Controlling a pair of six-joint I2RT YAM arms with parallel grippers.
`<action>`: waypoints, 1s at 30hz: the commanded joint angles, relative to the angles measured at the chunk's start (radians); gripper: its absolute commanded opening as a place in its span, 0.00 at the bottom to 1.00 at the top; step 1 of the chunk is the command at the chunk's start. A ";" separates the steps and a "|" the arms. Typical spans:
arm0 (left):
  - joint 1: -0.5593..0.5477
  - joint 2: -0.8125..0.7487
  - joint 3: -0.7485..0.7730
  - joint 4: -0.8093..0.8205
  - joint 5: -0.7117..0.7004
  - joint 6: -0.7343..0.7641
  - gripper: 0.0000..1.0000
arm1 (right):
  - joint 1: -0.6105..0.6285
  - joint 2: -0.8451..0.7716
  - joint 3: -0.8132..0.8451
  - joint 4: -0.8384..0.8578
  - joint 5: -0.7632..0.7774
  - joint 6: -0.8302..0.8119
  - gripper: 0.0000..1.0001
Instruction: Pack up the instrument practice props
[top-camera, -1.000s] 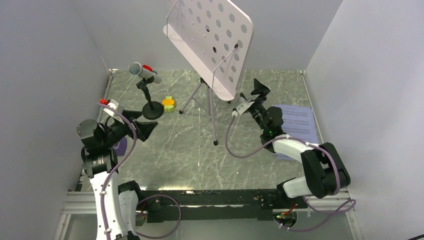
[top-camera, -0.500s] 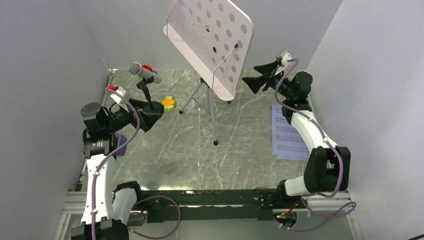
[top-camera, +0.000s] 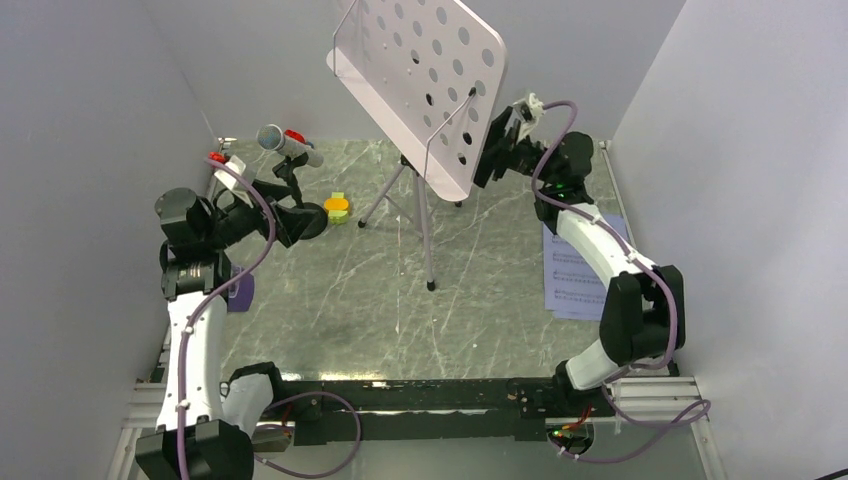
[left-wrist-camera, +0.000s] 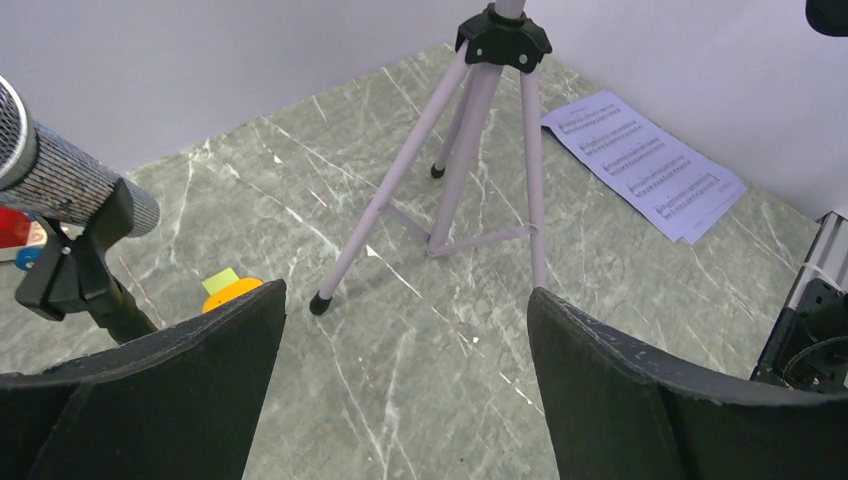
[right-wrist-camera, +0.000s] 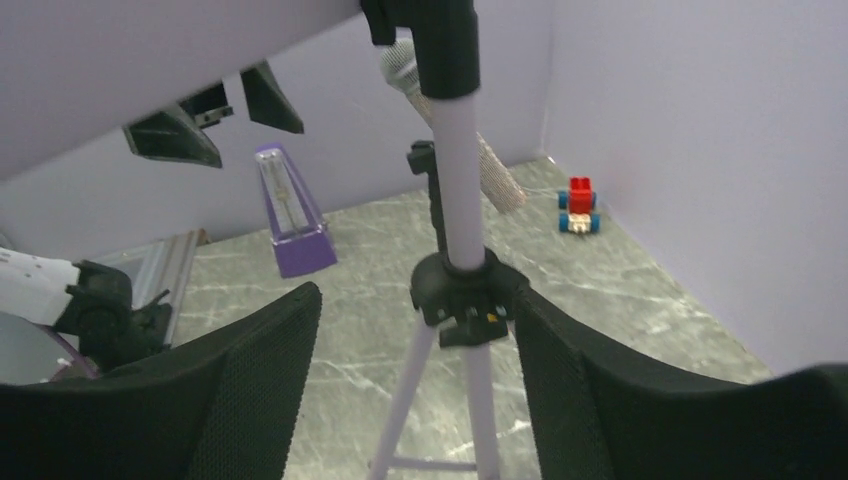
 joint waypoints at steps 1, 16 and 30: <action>0.000 0.015 0.067 -0.001 -0.002 0.004 0.94 | 0.041 0.050 0.138 -0.103 0.034 -0.062 0.69; -0.035 0.064 0.150 -0.059 -0.032 0.021 0.94 | 0.145 0.203 0.311 -0.178 0.073 -0.138 0.66; -0.134 0.176 0.227 -0.113 -0.086 0.138 0.94 | 0.193 0.312 0.461 -0.245 0.087 -0.147 0.12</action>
